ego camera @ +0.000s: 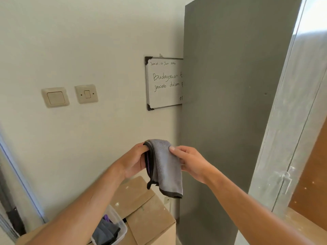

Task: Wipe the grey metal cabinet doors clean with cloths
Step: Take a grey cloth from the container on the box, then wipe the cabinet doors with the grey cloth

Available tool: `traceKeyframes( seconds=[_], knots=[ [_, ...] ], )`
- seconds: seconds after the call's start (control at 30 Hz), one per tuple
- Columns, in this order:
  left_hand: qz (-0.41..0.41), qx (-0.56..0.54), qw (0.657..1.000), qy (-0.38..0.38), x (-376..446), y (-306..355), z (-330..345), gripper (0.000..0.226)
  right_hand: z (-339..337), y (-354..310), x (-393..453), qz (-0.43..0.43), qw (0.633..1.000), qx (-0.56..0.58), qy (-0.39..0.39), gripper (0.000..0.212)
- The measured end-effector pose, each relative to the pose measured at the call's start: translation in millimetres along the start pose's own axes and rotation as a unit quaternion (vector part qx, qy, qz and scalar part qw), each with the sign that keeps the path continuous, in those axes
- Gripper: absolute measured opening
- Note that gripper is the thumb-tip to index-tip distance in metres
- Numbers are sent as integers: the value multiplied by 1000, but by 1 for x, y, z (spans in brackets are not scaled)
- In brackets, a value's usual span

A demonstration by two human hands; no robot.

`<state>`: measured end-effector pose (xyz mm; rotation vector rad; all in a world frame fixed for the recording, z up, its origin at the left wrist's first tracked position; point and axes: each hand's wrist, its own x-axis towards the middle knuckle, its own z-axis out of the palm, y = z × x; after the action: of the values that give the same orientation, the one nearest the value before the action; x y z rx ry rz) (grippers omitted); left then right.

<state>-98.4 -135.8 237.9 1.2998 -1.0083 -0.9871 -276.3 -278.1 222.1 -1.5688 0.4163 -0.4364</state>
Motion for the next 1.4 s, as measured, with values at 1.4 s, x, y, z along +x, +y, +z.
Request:
traceKeyframes(
  seconds=[1.4],
  knots=[
    [142, 109, 940, 290, 91, -1, 404, 34, -340, -43, -214, -22, 951, -114, 288, 15]
  ],
)
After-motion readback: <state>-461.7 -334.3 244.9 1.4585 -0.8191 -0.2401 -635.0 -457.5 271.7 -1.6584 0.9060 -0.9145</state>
